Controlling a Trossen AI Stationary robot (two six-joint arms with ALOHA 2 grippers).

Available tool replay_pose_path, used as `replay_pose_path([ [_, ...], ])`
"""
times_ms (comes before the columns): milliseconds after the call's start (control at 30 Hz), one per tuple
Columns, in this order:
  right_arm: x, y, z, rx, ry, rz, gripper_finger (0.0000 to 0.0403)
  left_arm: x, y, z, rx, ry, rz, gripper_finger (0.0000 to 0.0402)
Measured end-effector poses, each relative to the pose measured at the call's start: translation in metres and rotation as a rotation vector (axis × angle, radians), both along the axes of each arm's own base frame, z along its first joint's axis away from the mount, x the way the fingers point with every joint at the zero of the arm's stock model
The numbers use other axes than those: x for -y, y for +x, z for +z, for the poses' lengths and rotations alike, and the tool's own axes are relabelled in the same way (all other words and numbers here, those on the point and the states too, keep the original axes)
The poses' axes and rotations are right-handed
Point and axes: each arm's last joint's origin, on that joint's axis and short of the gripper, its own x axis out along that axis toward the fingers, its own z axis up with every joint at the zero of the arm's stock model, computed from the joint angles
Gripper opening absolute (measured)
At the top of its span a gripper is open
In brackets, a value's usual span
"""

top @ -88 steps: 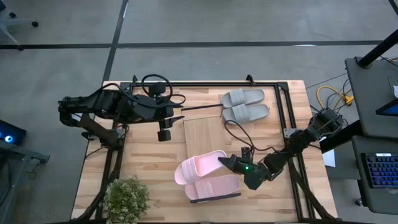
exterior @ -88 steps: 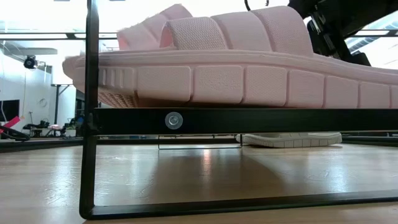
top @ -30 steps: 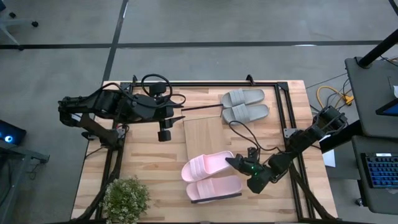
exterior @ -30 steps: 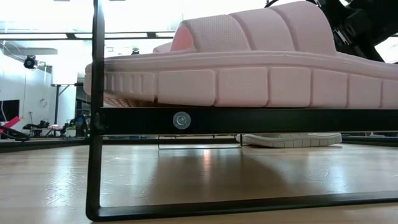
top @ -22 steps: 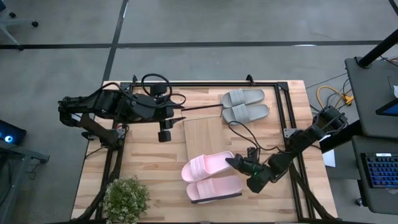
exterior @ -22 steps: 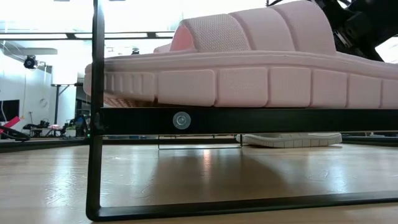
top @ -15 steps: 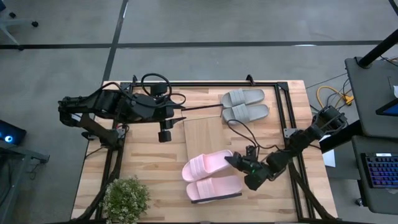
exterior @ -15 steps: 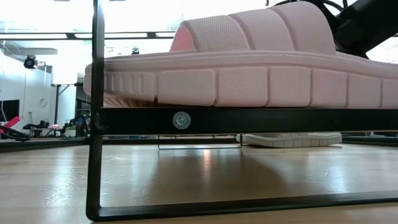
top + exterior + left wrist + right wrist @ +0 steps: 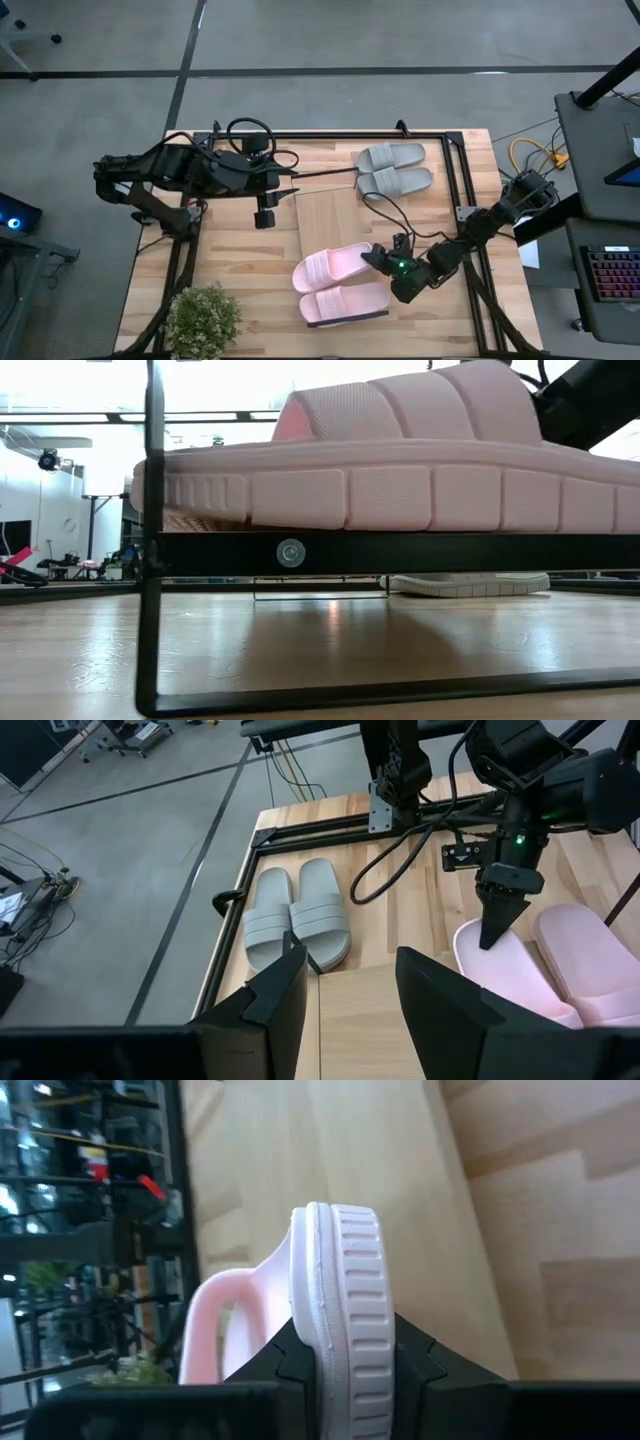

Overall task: Pick and place slides into the shelf
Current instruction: Put the pink slide on the shelf

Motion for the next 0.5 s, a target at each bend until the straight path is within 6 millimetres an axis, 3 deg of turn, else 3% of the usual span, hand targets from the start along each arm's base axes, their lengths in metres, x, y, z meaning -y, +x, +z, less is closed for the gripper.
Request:
replay_pose_path([
  [500, -0.0006, -0.0034, -0.0036, -0.082, 0.048, 0.053, 0.0055, 0.0000, 0.0000, -0.0001, -0.001, 0.000, 0.001, 0.0140],
])
